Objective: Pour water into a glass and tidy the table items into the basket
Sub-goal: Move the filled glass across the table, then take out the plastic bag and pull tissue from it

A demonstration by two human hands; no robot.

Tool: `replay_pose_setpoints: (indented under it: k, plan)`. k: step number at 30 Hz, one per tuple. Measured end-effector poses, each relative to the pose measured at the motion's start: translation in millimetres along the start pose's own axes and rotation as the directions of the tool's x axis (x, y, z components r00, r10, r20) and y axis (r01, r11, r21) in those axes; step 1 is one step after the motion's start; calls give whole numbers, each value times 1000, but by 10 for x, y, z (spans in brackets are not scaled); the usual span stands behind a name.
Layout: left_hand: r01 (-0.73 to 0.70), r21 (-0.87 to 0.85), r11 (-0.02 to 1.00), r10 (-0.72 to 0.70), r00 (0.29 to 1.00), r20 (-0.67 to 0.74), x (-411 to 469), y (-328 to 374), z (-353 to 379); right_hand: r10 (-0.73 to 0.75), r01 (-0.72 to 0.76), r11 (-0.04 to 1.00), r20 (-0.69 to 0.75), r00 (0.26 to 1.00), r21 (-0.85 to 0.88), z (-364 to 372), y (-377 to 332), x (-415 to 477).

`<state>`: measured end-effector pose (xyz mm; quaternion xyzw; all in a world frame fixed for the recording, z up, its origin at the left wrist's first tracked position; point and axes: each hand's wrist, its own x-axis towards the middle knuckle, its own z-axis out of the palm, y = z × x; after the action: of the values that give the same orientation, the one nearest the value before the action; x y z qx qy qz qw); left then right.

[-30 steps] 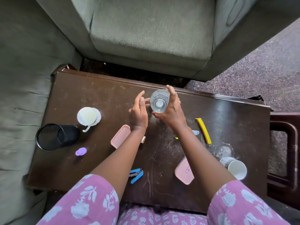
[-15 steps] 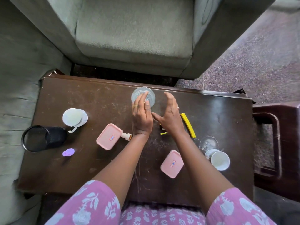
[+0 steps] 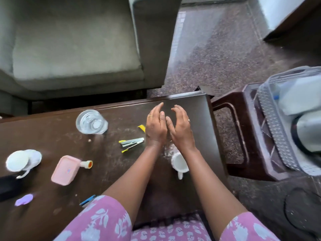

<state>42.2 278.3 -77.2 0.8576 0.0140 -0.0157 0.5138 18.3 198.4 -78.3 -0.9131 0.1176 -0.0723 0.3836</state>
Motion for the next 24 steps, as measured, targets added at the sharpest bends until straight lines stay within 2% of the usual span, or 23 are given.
replay_pose_setpoints:
  k: [6,11,15,18,20,24]
  plan:
    - [-70,-9,997,71,981,182,3,738,889,79,-78,997,-283,956,15,-929,499,138]
    - [-176,-59,983,185,931,314,-50,1358,1657,158,-180,984,-487,859,2,-1697,987,251]
    - [-198,-78,977,212,882,420,-95,1770,2216,228,-278,961,-595,771,8,-2208,1391,382]
    - [-179,-37,983,174,855,489,-43,2022,2543,267,-332,943,-652,710,25,-2462,1636,528]
    - [-132,26,991,97,836,540,19,2193,2739,328,-384,921,-655,680,63,-2584,1802,629]
    - [36,185,982,-144,777,613,103,2417,3037,439,-483,873,-552,709,74,-2689,2127,789]
